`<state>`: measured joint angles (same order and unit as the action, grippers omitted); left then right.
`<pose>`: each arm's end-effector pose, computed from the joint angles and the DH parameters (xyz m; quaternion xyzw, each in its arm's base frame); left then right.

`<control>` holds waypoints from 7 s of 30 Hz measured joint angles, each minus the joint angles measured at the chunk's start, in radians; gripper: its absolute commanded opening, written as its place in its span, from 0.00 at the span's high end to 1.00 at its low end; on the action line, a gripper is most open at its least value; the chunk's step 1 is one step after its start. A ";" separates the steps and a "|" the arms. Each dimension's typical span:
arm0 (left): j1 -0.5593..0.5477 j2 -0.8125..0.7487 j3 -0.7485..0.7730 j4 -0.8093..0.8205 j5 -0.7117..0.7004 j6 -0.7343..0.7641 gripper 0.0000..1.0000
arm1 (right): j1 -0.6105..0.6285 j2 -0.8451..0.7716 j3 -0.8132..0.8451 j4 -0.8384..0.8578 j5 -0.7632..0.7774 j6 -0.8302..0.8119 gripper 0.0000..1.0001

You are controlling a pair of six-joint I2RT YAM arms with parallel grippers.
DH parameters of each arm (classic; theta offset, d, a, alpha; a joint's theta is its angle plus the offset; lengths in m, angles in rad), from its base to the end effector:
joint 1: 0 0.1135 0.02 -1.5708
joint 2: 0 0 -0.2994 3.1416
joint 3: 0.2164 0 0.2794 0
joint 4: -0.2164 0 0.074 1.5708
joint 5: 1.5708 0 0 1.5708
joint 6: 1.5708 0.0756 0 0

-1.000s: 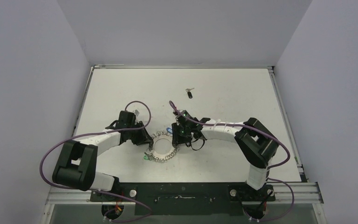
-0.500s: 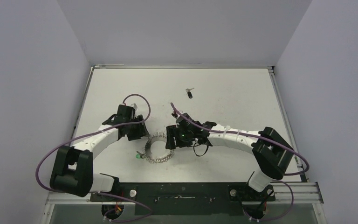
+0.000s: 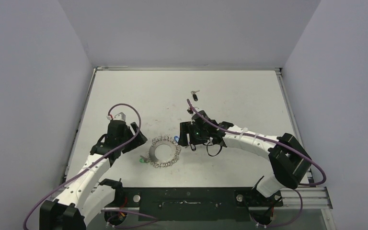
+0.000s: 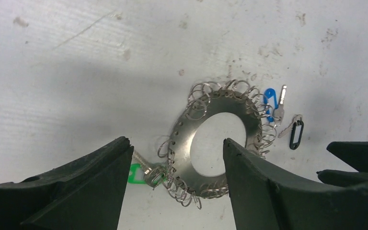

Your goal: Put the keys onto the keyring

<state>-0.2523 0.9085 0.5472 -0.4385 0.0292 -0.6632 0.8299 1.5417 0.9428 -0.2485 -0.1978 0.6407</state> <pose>0.2092 -0.0562 0.2020 -0.1836 0.9081 -0.1783 0.3313 0.2378 0.2820 0.1975 -0.1227 0.9233 0.3047 0.1992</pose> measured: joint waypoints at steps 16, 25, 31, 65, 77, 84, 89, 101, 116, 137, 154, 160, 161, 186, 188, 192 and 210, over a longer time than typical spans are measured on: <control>0.008 -0.087 -0.181 -0.015 0.088 -0.131 0.33 | 0.071 0.090 -0.018 0.040 -0.009 0.027 0.33; 0.010 -0.071 -0.260 0.099 0.160 -0.184 0.45 | 0.143 0.141 -0.046 0.078 -0.017 0.053 0.50; 0.010 -0.010 -0.264 0.185 0.193 -0.195 0.45 | 0.211 0.142 -0.060 0.106 -0.021 0.071 0.51; 0.014 0.059 -0.020 -0.118 0.270 -0.135 0.04 | 0.223 0.164 0.135 -0.071 0.021 0.024 0.34; 0.023 0.065 -0.020 -0.145 0.283 -0.137 0.12 | 0.195 0.185 0.185 -0.107 -0.020 0.016 0.34; -0.048 0.042 -0.019 -0.145 0.307 -0.149 0.28 | 0.097 0.186 0.107 -0.042 -0.105 0.039 0.34; -0.224 0.064 -0.003 -0.155 0.264 -0.174 0.39 | 0.041 0.186 0.051 -0.037 -0.138 0.053 0.34; -0.536 0.307 0.140 -0.220 0.037 -0.183 0.54 | 0.033 0.182 0.037 -0.028 -0.159 0.056 0.38; -0.554 0.307 0.183 -0.282 -0.093 -0.162 0.57 | 0.033 0.154 0.031 -0.045 -0.159 0.051 0.68; -0.557 0.326 0.154 -0.146 -0.030 -0.168 0.58 | 0.043 0.180 0.064 -0.166 -0.015 -0.033 0.73; -0.551 0.332 0.120 -0.177 -0.071 -0.199 0.61 | 0.127 0.166 0.121 -0.131 -0.030 -0.022 0.78; -0.550 0.332 0.080 -0.175 -0.071 -0.216 0.64 | 0.127 0.174 0.122 -0.129 -0.031 -0.016 0.77; -0.550 0.332 0.079 -0.171 -0.071 -0.217 0.65 | 0.127 0.174 0.122 -0.129 -0.031 -0.016 0.77; -0.544 0.200 0.055 -0.117 -0.101 -0.222 0.68 | 0.127 0.173 0.134 -0.145 -0.016 -0.017 0.74; -0.543 0.164 0.039 -0.114 -0.103 -0.225 0.69 | 0.127 0.173 0.135 -0.146 -0.015 -0.018 0.74; -0.529 0.140 0.004 -0.100 -0.094 -0.235 0.70 | 0.127 0.173 0.135 -0.146 -0.015 -0.020 0.74; -0.385 0.161 -0.086 0.074 0.115 -0.248 0.73 | 0.127 0.173 0.163 -0.150 -0.016 -0.020 0.71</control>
<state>-0.6376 1.0698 0.4610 -0.3649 0.1444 -0.9112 0.9565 1.7149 1.1053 -0.3985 -0.2134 0.6209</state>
